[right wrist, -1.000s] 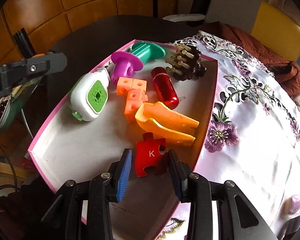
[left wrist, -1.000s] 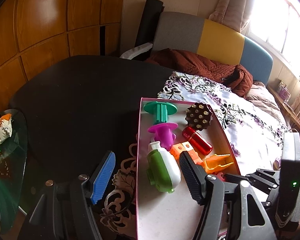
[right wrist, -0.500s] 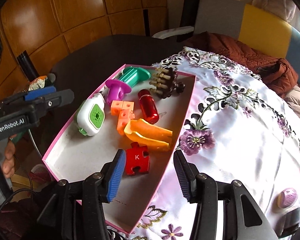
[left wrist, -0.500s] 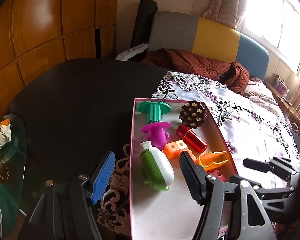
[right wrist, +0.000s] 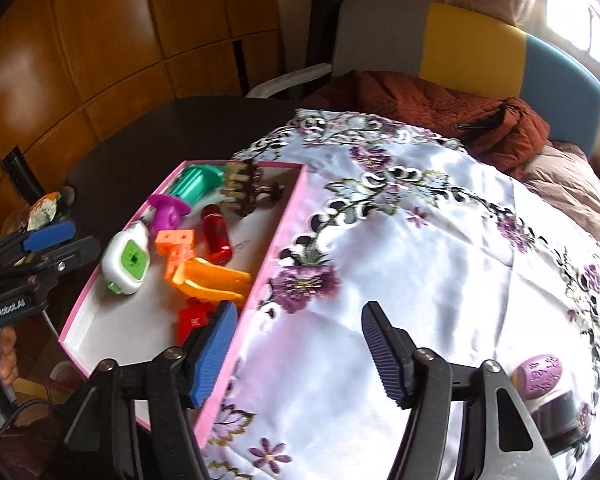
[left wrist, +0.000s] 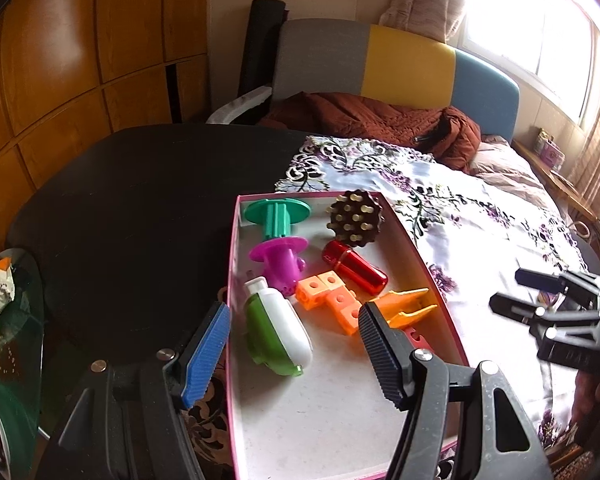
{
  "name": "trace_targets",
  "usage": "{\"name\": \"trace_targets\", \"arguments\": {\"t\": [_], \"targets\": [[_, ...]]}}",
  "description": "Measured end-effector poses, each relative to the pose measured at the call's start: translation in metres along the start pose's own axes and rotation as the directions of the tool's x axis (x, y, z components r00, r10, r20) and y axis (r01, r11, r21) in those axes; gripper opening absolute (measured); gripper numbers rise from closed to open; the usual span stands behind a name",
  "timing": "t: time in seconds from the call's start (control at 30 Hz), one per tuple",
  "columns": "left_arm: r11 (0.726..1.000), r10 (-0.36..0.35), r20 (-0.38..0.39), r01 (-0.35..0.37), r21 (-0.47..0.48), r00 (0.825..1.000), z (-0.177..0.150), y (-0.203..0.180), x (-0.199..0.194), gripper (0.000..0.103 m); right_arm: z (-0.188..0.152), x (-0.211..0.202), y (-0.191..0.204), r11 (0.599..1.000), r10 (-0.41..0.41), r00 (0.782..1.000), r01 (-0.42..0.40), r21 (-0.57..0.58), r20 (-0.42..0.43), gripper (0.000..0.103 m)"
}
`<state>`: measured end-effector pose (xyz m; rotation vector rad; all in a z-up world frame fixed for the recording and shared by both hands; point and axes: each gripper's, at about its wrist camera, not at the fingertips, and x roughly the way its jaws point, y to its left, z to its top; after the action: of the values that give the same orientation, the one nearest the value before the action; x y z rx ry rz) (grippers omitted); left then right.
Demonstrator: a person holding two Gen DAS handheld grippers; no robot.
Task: Organize rigid objects
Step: 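Reach both tools to the purple sponge and the black cup on the tablecloth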
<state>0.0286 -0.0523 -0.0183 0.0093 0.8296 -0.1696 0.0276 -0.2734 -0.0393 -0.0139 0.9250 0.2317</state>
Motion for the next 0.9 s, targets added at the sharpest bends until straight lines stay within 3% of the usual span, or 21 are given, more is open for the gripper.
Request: {"name": "trace_targets", "arguments": {"t": [0.33, 0.53, 0.7, 0.8, 0.9], "targets": [[0.998, -0.015, -0.012, 0.016, 0.056, 1.0, 0.0, -0.018, 0.002, 0.067, 0.0, -0.018, -0.075, 0.982, -0.135, 0.991, 0.132, 0.133, 0.011, 0.077], [0.995, -0.03, -0.017, 0.031, 0.093, 0.999, 0.002, -0.033, 0.005, 0.067, -0.009, -0.038, -0.141, 0.932, -0.277, 0.961, 0.265, 0.246, 0.015, 0.079], [0.992, -0.037, -0.032, 0.041, 0.118, 0.999, 0.002, -0.045, 0.008, 0.067, -0.037, -0.054, -0.196, 0.842, -0.376, 0.926, 0.332, 0.424, 0.022, 0.08], [0.991, -0.056, -0.043, 0.061, 0.118, 0.997, 0.003, -0.051, 0.01, 0.067, -0.053, -0.06, -0.229, 0.745, -0.413, 0.91, 0.357, 0.564, -0.031, 0.08], [0.989, -0.081, -0.049, 0.086, 0.121, 0.996, 0.005, -0.059, 0.011, 0.067, -0.064, -0.073, -0.252, 0.662, -0.436, 0.899, 0.338, 0.669, -0.022, 0.086]]}}
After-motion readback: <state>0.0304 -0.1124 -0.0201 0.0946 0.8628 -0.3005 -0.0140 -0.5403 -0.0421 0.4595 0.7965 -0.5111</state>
